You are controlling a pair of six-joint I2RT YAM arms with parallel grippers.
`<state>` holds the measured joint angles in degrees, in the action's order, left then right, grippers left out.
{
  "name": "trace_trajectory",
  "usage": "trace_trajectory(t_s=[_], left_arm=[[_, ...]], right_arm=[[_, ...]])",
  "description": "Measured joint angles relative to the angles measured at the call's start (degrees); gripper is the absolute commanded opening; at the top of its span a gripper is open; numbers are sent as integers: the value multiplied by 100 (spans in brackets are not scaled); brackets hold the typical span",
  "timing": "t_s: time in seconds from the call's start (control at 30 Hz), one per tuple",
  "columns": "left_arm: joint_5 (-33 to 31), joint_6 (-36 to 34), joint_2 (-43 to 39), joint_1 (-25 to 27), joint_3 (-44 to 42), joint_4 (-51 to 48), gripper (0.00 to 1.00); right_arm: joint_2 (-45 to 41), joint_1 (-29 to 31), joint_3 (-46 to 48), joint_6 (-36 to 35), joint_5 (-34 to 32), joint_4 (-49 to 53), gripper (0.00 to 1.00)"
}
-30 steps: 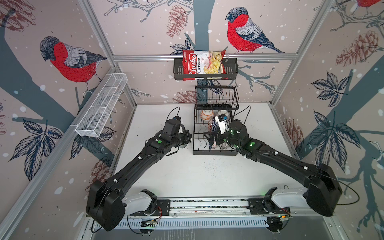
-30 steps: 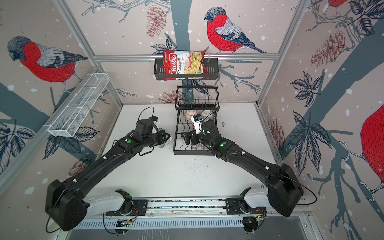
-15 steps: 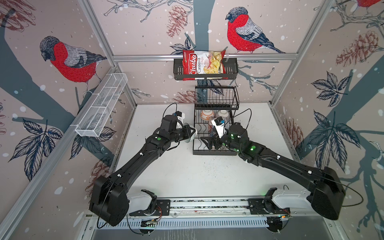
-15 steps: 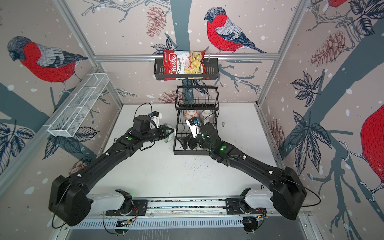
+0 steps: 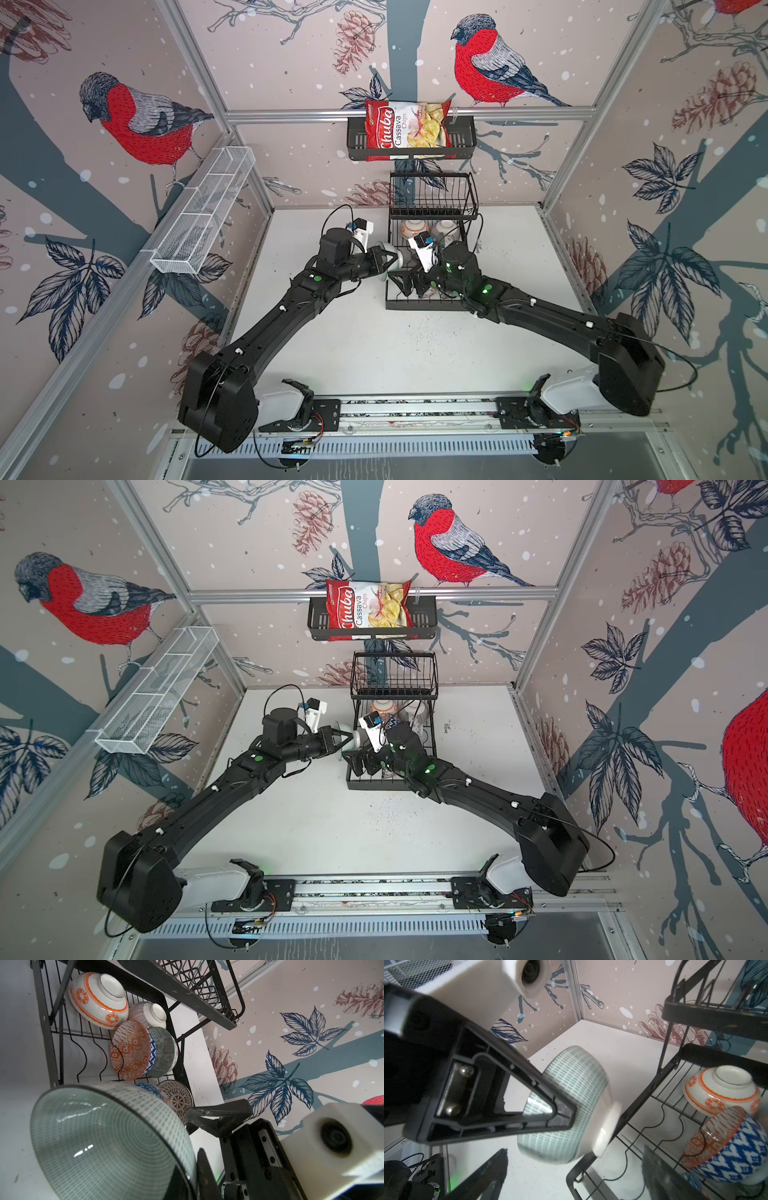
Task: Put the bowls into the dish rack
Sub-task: 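Bring the green bowl to the right gripper with the left gripper, then close the right gripper on the green bowl's rim beside the left gripper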
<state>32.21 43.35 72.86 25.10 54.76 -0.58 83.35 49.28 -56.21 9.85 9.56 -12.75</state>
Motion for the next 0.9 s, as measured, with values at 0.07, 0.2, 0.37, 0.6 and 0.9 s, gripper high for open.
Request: trace_trajectory(t_s=[0.07, 0.2, 0.37, 0.6, 0.9], left_arm=[[74, 7, 0, 0, -37, 52, 0], [144, 17, -2, -13, -61, 236, 0], [240, 57, 0, -28, -90, 433, 0], [328, 179, 0, -94, -138, 588, 0], [380, 227, 0, -109, -192, 638, 0]], right_arm=[[94, 4, -70, 79, 13, -48, 100], [199, 7, -127, 107, 50, -68, 100], [243, 4, -151, 210, 96, -90, 100], [243, 4, -151, 229, 238, -177, 95], [350, 7, -199, 267, 282, -199, 85]])
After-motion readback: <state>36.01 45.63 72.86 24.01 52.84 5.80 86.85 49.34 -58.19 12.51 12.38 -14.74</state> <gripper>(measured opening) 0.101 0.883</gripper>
